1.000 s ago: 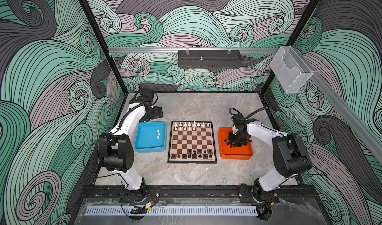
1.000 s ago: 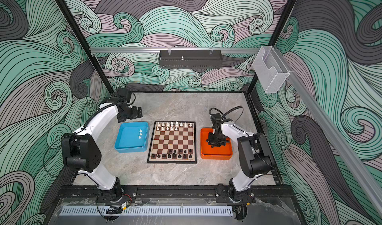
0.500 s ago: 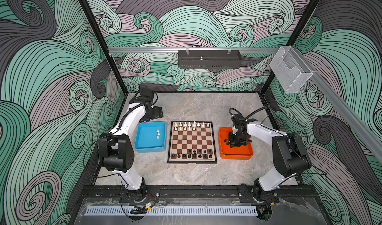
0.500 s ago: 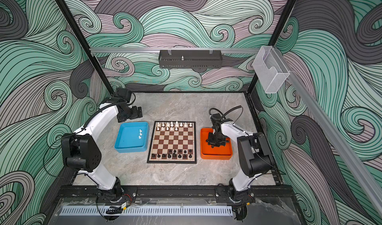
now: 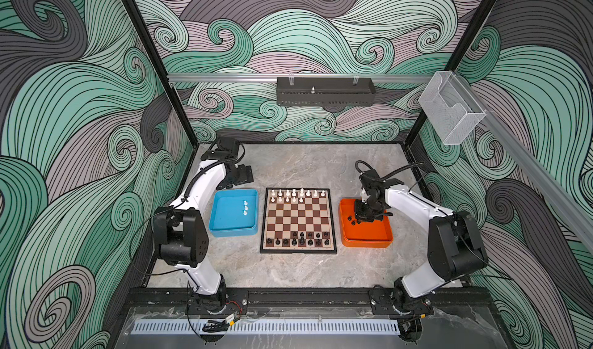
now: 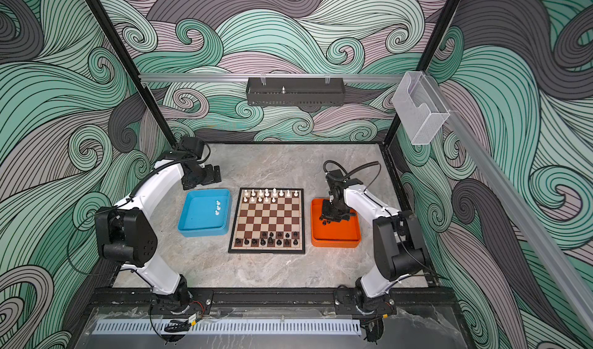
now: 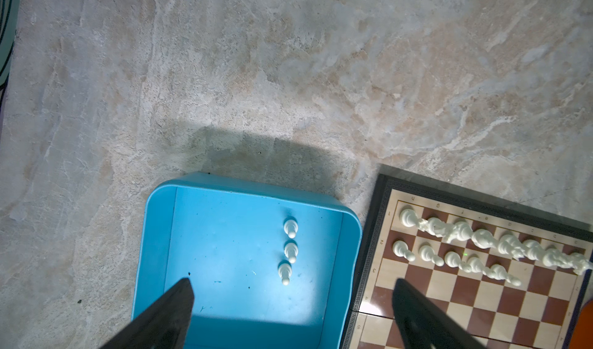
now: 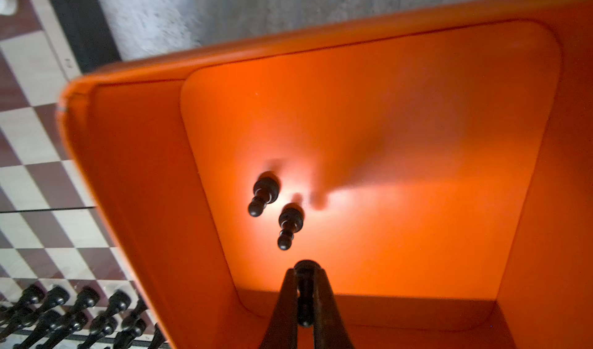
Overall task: Set up the chess pieces on the board
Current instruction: 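Carry the black pawn with the right gripper over the board's near rank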
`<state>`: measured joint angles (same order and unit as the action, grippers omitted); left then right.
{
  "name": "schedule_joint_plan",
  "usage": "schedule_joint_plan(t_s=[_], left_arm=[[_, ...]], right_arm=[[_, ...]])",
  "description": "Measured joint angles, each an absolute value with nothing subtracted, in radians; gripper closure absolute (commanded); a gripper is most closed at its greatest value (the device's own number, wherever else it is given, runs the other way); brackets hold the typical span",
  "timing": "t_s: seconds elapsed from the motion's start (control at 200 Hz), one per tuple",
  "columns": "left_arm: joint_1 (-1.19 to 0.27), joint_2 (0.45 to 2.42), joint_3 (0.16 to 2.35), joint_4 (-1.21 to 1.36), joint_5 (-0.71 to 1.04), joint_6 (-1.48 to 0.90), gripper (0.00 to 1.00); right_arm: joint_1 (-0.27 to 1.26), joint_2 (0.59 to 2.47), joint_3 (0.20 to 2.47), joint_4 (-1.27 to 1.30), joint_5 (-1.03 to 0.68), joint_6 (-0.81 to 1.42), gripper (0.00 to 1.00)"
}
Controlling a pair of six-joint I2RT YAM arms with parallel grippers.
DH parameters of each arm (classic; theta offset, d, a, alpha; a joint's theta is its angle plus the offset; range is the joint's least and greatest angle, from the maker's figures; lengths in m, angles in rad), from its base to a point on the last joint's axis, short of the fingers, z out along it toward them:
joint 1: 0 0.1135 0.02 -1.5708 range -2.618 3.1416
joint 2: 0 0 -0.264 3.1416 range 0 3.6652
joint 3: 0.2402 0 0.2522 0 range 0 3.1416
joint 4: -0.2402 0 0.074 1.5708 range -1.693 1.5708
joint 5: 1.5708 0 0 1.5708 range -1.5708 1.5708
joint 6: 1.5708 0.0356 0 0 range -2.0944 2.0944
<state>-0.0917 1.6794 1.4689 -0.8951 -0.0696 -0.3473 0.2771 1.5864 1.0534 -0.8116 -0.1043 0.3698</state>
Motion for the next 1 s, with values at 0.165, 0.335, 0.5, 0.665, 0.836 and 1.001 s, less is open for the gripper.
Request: schedule_joint_plan(t_s=[0.165, 0.335, 0.5, 0.665, 0.836, 1.001], left_arm=[[-0.088, 1.679, 1.469, -0.895, -0.059, -0.348, 0.02], [-0.067, 1.679, 1.469, -0.894, -0.038, -0.349, 0.02], [-0.033, 1.680, 1.469, -0.894, -0.022, -0.350, 0.01], [0.012, 1.679, 1.469, -0.893, -0.014, -0.351, 0.01], [0.076, 1.679, 1.469, -0.892, 0.012, -0.359, 0.01], [0.150, 1.686, 1.469, -0.889, 0.025, -0.375, 0.01]], right_arm=[[0.307, 1.555, 1.110, -0.853, -0.100, 0.348, 0.91], [0.386, 1.555, 1.203, -0.895, -0.075, 0.344, 0.91], [0.523, 1.605, 1.321, -0.909, -0.059, 0.352, 0.91], [0.660, 1.702, 1.433, -0.917, -0.057, 0.377, 0.91], [0.780, 1.796, 1.537, -0.920, -0.056, 0.406, 0.91], [0.889, 1.892, 1.610, -0.921, -0.057, 0.437, 0.91]])
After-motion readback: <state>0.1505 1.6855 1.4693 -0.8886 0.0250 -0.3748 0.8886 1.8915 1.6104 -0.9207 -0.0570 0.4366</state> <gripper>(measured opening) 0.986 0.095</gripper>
